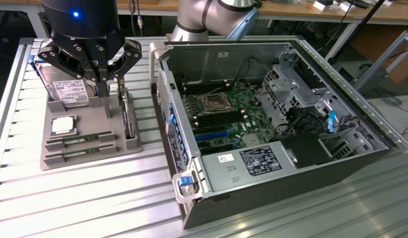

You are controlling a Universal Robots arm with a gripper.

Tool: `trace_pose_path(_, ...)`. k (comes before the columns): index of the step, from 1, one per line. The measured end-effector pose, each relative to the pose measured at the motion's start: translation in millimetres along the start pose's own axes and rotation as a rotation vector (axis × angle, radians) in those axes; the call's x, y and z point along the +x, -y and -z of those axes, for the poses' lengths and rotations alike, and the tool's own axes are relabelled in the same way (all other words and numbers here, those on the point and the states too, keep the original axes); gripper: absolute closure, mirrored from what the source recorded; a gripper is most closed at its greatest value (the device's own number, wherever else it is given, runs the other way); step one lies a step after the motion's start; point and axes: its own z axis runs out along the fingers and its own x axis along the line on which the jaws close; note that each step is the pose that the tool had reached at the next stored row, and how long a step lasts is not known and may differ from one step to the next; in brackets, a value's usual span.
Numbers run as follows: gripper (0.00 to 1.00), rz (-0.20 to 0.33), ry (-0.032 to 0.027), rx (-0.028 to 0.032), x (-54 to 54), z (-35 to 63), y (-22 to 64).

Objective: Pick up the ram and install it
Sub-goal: 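Reach for the ram, then pick up the ram and move it above insertion slot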

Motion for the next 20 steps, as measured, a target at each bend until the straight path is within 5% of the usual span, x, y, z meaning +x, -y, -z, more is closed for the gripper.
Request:
trace_pose_path(9, 0.9, 0.02, -0.0009, -0.001, 6.2, -0.1, -5.7)
trace_pose_path(14, 0.9, 0.025, -0.0009, -0.0012, 28.7, -0.1, -15.8)
trace_pose_path(20, 0.9, 0.027, -0.0011, -0.001, 31.3, 0.0, -16.3)
